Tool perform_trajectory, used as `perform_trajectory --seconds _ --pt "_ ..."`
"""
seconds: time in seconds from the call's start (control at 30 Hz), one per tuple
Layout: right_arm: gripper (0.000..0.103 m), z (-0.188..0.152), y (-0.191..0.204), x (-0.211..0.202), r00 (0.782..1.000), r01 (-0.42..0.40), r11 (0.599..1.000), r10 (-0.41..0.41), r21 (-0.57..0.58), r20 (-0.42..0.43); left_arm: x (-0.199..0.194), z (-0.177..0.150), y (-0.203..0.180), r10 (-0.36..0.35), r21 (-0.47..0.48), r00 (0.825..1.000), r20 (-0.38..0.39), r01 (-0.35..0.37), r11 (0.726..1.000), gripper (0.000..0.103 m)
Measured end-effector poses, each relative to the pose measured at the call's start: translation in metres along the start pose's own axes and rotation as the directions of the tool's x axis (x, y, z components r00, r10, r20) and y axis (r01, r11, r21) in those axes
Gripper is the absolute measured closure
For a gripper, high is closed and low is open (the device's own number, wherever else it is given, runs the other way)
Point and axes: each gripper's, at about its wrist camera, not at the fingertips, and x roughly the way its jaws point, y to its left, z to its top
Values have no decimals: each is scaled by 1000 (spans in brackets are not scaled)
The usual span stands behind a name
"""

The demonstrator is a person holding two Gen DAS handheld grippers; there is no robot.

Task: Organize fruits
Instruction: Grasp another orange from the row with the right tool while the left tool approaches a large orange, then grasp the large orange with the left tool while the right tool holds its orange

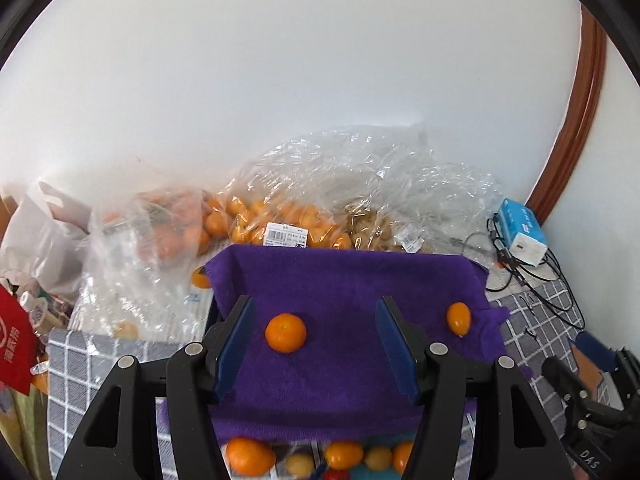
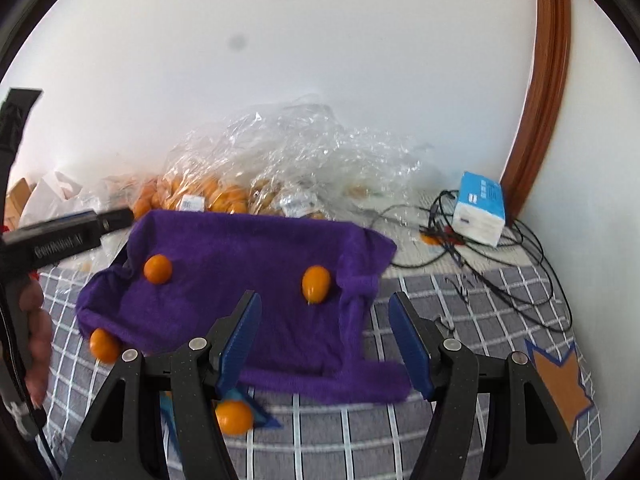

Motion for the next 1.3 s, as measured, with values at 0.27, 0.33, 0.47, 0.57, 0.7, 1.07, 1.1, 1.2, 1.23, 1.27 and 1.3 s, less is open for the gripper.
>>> perform_trajectory --seconds 0.27,0.33,0.47,0.57,0.7,1.07,1.1,1.2,1.23,1.27,1.3 --pt "38 -39 1 -8 998 -61 998 62 11 -33 -37 -45 22 28 -10 999 35 -28 1000 43" --pt "42 -50 3 -7 998 -60 998 60 9 -28 -36 -64 32 18 -32 1000 12 -18 999 43" --pt "50 -69 13 1 994 -99 995 99 -9 -36 -34 -97 47 36 -46 999 -4 -37 998 43" --pt "52 -80 25 8 986 -158 987 156 -36 -51 -35 -116 56 35 -55 999 12 -35 998 43" --pt "52 -93 46 26 981 -178 979 168 -95 -100 -33 -135 65 46 -80 999 0 -46 996 43" --pt "68 -95 57 56 967 -222 961 196 -163 -165 -7 -124 62 17 -78 998 -53 -21 997 43" --pt "68 -94 52 53 969 -214 964 191 -155 -155 -2 -124 60 8 -80 998 -64 -13 997 43" --pt "68 -90 36 46 974 -209 970 195 -125 -117 10 -126 58 -4 -89 997 -77 -3 996 43" --pt "68 -90 30 45 977 -199 973 186 -121 -107 13 -128 58 -2 -88 997 -80 -5 996 43" --pt "68 -91 27 45 979 -187 975 175 -122 -100 15 -130 58 1 -87 997 -81 -8 996 43" --pt "68 -94 23 47 981 -181 976 170 -117 -95 19 -132 59 4 -95 997 -83 -12 995 43"
